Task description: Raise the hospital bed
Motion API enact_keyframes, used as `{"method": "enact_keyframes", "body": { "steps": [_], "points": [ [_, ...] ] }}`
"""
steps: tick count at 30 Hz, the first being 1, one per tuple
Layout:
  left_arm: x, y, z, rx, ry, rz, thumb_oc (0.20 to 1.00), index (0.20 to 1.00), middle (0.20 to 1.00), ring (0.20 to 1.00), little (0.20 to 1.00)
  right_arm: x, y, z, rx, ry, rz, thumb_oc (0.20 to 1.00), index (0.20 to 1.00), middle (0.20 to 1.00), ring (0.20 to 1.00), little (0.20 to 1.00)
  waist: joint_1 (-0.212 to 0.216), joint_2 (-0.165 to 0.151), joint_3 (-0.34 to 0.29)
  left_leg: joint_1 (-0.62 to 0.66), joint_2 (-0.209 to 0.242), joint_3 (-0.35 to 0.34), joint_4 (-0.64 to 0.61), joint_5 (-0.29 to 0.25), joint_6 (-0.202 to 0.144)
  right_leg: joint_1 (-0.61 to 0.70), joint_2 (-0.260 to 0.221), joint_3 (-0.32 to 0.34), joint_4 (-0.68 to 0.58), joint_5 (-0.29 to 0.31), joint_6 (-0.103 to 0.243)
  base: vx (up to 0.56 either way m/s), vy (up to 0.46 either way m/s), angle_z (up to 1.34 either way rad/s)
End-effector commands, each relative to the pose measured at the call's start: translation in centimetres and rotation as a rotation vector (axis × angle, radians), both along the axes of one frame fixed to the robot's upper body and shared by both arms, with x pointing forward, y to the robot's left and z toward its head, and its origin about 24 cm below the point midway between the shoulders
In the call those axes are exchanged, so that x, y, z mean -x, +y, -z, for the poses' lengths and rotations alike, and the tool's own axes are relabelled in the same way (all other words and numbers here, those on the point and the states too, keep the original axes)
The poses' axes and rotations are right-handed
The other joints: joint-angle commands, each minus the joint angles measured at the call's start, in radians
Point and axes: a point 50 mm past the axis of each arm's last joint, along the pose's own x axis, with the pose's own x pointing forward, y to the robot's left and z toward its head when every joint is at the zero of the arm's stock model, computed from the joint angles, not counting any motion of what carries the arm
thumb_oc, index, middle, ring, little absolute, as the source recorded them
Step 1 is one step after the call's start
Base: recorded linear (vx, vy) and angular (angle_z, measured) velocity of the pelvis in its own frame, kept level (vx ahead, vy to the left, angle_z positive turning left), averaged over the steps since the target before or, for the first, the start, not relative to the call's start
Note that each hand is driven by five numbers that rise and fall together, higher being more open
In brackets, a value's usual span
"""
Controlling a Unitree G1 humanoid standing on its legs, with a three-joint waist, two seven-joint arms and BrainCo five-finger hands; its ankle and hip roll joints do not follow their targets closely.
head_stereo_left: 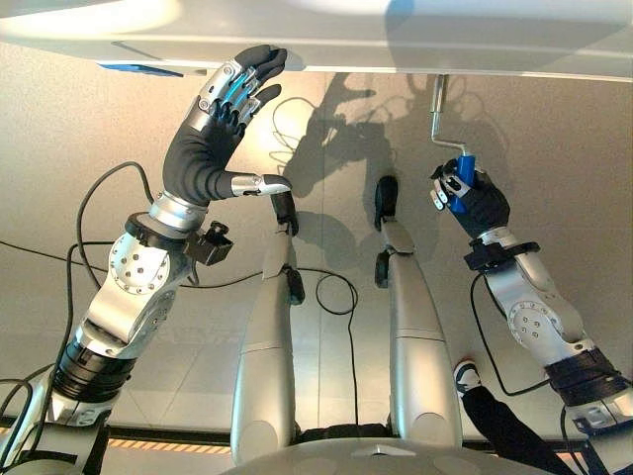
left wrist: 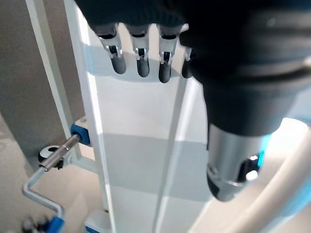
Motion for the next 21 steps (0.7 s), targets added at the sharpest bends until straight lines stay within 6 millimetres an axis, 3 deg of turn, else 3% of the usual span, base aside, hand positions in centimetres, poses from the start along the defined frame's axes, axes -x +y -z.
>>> {"method": "enact_keyframes", "body": {
  "steps": [1, 3, 12, 15, 16, 17, 18, 19, 21],
  "points": [
    [1.7, -1.0, -1.7, 0.039, -0.111, 0.114, 1.000, 1.000, 1.000, 1.000, 1.000, 4.1, 4.8, -9.5, -0.072, -0.552, -0.368, 0.200, 0.200, 0.200, 0.200, 0.200, 0.003, -0.041, -0.021, 0.033, -0.004, -0.009, 0.130, -0.126, -0.028, 0.086, 0.023, -0.027, -0.143, 0.114, 0.088, 0.00, 0.032, 0.01],
    [1.3, -1.6, -1.7, 0.045, -0.109, 0.128, 1.000, 1.000, 1.000, 1.000, 1.000, 3.2, 6.9, -9.8, -0.052, -0.552, -0.407, 0.200, 0.200, 0.200, 0.200, 0.200, 0.017, -0.030, -0.021, 0.032, -0.007, -0.012, 0.132, -0.126, -0.025, 0.088, 0.021, -0.027, -0.144, 0.115, 0.088, 0.00, 0.038, 0.01],
    [1.3, -2.7, -1.6, 0.047, -0.117, 0.158, 1.000, 1.000, 1.000, 1.000, 1.000, 1.6, 9.9, -9.5, 0.100, -0.531, -0.463, 0.200, 0.200, 0.200, 0.200, 0.200, 0.046, -0.005, -0.021, 0.028, -0.012, -0.016, 0.138, -0.126, -0.022, 0.092, 0.011, -0.034, -0.147, 0.114, 0.087, 0.00, 0.004, 0.00],
    [1.2, -3.4, -1.5, 0.068, -0.109, 0.184, 1.000, 1.000, 1.000, 1.000, 1.000, -1.4, 10.8, -7.6, 0.225, -0.433, -0.395, 0.200, 0.200, 0.200, 0.200, 0.200, 0.064, 0.013, -0.021, 0.024, -0.015, -0.020, 0.141, -0.128, -0.018, 0.087, 0.007, -0.035, -0.143, 0.114, 0.086, 0.00, 0.027, 0.01],
    [1.2, -3.3, -1.5, 0.068, -0.109, 0.183, 1.000, 1.000, 1.000, 1.000, 1.000, -1.4, 10.9, -7.6, 0.225, -0.433, -0.396, 0.200, 0.200, 0.200, 0.200, 0.200, 0.064, 0.013, -0.021, 0.023, -0.015, -0.021, 0.141, -0.128, -0.018, 0.087, 0.007, -0.035, -0.143, 0.114, 0.086, 0.00, 0.000, 0.00],
    [1.3, -3.6, -1.6, 0.083, -0.108, 0.208, 1.000, 1.000, 1.000, 1.000, 1.000, -3.8, 10.9, -6.5, 0.363, -0.388, -0.307, 0.200, 0.200, 0.200, 0.200, 0.200, 0.081, 0.026, -0.021, 0.023, -0.017, -0.022, 0.141, -0.128, -0.018, 0.088, 0.006, -0.035, -0.144, 0.113, 0.086, 0.00, 0.009, -0.04],
    [1.3, -3.5, -1.6, 0.083, -0.109, 0.207, 1.000, 1.000, 1.000, 1.000, 1.000, -3.8, 10.9, -6.5, 0.363, -0.389, -0.308, 0.200, 0.200, 0.200, 0.200, 0.200, 0.080, 0.026, -0.021, 0.023, -0.017, -0.022, 0.141, -0.128, -0.018, 0.087, 0.007, -0.035, -0.144, 0.113, 0.086, 0.00, 0.013, -0.03],
    [1.5, -4.0, -1.4, 0.098, -0.093, 0.249, 1.000, 1.000, 1.000, 1.000, 1.000, -6.2, 10.4, -5.2, 0.432, -0.307, -0.203, 0.200, 0.200, 0.200, 0.200, 0.200, 0.097, 0.038, -0.021, 0.022, -0.017, -0.021, 0.142, -0.129, -0.017, 0.084, 0.006, -0.035, -0.143, 0.113, 0.085, 0.00, 0.000, 0.00],
    [1.6, -4.1, -1.4, 0.105, -0.088, 0.264, 1.000, 1.000, 1.000, 1.000, 1.000, -7.1, 10.3, -4.8, 0.466, -0.282, -0.168, 0.200, 0.200, 0.200, 0.200, 0.200, 0.104, 0.044, -0.021, 0.019, -0.017, -0.021, 0.145, -0.130, -0.017, 0.082, 0.006, -0.035, -0.143, 0.113, 0.085, 0.00, 0.013, -0.02]
  ]
}}
